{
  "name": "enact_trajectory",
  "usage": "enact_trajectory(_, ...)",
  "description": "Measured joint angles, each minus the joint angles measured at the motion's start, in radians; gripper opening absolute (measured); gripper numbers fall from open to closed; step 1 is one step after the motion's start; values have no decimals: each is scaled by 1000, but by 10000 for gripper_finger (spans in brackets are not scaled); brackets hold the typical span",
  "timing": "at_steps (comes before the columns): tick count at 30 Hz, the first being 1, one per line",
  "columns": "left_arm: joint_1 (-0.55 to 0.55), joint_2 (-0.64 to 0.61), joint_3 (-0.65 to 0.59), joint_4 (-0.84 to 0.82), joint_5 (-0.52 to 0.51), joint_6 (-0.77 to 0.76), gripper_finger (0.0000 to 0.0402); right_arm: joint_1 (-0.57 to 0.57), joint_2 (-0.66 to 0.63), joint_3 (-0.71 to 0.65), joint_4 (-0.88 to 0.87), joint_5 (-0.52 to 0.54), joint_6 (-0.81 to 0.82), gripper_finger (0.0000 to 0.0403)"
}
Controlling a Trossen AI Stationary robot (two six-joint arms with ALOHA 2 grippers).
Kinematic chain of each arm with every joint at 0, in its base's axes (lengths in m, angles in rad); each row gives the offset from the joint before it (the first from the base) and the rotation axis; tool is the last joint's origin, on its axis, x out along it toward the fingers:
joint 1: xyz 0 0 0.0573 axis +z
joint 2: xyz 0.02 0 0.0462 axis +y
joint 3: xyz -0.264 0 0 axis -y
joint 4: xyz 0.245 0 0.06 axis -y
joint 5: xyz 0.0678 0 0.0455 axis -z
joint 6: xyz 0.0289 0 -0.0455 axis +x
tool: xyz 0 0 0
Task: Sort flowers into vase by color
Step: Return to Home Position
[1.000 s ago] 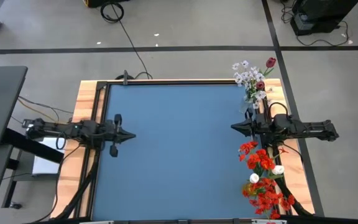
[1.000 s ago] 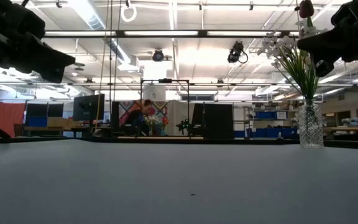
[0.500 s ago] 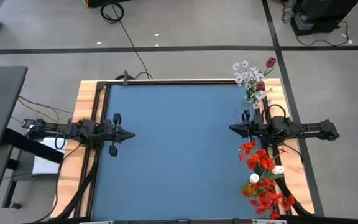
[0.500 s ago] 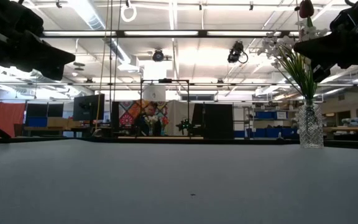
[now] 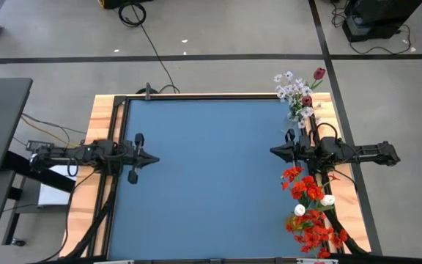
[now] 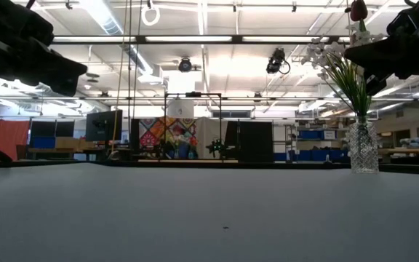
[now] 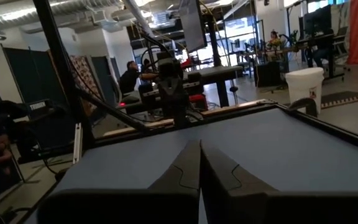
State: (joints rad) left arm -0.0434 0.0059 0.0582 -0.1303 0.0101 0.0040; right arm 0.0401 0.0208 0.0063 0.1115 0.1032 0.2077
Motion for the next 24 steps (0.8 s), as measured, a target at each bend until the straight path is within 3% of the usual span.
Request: enact_trajectory(24, 7, 0, 0, 6, 29, 8, 9, 0, 0, 0, 0, -1, -1, 16)
